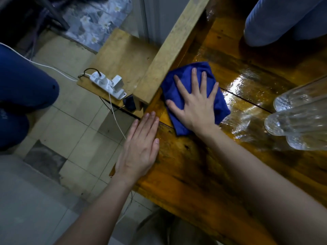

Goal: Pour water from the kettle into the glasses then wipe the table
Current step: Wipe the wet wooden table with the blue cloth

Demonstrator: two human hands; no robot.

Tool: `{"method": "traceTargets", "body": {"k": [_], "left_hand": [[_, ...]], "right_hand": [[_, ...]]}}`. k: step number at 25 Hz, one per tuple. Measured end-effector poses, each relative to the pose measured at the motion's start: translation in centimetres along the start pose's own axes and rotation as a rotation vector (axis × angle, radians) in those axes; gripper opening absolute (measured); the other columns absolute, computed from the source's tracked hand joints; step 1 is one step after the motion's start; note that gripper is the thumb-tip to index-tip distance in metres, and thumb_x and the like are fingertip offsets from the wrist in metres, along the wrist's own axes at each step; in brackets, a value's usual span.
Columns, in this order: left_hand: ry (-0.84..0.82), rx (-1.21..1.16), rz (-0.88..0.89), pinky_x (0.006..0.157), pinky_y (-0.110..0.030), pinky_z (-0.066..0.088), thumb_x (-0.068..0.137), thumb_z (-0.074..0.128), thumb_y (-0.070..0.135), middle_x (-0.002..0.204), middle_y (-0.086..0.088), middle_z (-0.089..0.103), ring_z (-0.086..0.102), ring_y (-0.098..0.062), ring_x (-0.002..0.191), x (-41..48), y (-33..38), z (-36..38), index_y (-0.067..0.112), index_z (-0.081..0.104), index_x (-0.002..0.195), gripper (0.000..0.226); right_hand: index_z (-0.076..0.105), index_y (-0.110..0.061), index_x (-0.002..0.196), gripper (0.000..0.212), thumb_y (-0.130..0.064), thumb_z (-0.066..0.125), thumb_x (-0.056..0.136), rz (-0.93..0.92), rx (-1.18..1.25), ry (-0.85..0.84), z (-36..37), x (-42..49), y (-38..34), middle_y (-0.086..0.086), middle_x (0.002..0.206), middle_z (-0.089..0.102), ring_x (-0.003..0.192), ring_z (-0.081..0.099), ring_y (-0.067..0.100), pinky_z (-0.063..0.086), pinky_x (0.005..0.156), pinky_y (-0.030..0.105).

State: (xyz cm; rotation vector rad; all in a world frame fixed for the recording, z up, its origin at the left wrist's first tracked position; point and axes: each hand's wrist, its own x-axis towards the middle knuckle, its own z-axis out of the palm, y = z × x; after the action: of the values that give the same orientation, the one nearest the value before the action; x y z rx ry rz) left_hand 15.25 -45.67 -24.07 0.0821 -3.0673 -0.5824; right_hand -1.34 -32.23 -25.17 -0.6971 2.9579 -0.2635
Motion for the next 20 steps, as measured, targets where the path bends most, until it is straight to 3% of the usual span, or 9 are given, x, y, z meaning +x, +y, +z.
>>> {"method": "traceTargets", "body": {"k": [9,15,20], "left_hand": [[0.013,-0.009,0.006,0.122,-0.037,0.01,0.099,0.037,0.025,0.16,-0.006,0.023,0.014,-0.013,0.149,-0.1,0.0,0.1,0.008,0.03,0.15,0.054],[0.008,0.001,0.026,0.122,-0.036,0.009,0.099,0.033,0.028,0.16,-0.004,0.022,0.012,-0.011,0.149,-0.2,-0.2,0.2,0.01,0.028,0.151,0.055],[0.005,-0.007,0.019,0.119,-0.048,0.021,0.099,0.034,0.028,0.16,-0.004,0.023,0.017,-0.015,0.149,-0.3,-0.5,0.4,0.01,0.029,0.151,0.056]], "right_hand": [[0.018,-0.039,0.154,0.076,-0.076,0.025,0.087,0.054,0.037,0.035,0.0,2.1,0.1,0.013,0.165,0.003,0.151,-0.002,0.038,-0.002,0.113,0.07],[0.012,-0.038,0.155,0.079,-0.076,0.026,0.087,0.057,0.063,-0.006,-0.1,-7.8,-1.5,0.011,0.165,-0.002,0.151,-0.007,0.036,-0.001,0.114,0.068],[0.01,-0.039,0.155,0.078,-0.076,0.027,0.088,0.063,0.086,-0.046,-0.4,-15.8,-1.4,0.009,0.166,-0.005,0.151,-0.01,0.032,0.0,0.115,0.067]]}}
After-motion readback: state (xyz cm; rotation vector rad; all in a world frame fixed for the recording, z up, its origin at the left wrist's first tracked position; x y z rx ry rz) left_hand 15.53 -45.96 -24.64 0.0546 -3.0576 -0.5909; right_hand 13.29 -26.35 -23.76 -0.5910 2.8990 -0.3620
